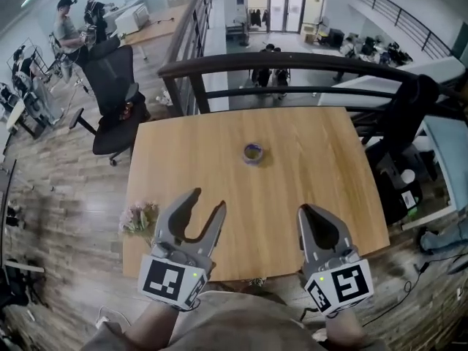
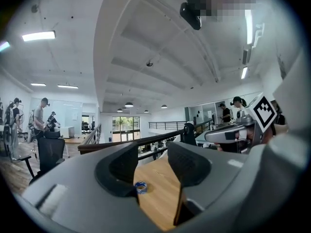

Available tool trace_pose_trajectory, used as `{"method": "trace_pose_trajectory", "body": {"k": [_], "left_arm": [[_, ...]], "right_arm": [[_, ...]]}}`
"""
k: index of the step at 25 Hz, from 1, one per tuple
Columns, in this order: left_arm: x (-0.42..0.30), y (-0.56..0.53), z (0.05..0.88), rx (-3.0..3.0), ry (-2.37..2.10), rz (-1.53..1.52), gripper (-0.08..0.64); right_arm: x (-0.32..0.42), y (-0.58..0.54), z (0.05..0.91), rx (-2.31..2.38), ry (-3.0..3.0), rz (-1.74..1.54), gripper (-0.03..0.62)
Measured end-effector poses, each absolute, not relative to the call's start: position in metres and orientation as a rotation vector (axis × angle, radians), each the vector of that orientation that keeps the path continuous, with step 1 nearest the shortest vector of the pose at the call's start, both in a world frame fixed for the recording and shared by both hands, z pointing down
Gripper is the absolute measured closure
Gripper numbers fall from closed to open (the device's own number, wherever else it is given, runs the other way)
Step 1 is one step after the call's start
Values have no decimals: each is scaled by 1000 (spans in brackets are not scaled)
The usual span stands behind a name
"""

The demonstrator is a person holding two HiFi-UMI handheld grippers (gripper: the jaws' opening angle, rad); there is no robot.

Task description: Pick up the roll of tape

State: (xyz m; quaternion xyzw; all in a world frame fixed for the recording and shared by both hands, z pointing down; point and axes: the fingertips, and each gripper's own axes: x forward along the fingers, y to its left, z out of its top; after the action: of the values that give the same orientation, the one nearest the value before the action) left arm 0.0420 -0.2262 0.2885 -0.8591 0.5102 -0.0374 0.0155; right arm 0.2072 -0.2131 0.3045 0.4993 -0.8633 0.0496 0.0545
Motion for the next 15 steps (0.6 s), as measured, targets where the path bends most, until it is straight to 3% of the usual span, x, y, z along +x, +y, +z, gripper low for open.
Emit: {"method": "trace_pose_trajectory", "body": {"k": [15], "left_arm": [[46,-246,300,-2682,1642,-134,371]], "right_arm": [[222,-240,318,1524,-2608,190,577]]}}
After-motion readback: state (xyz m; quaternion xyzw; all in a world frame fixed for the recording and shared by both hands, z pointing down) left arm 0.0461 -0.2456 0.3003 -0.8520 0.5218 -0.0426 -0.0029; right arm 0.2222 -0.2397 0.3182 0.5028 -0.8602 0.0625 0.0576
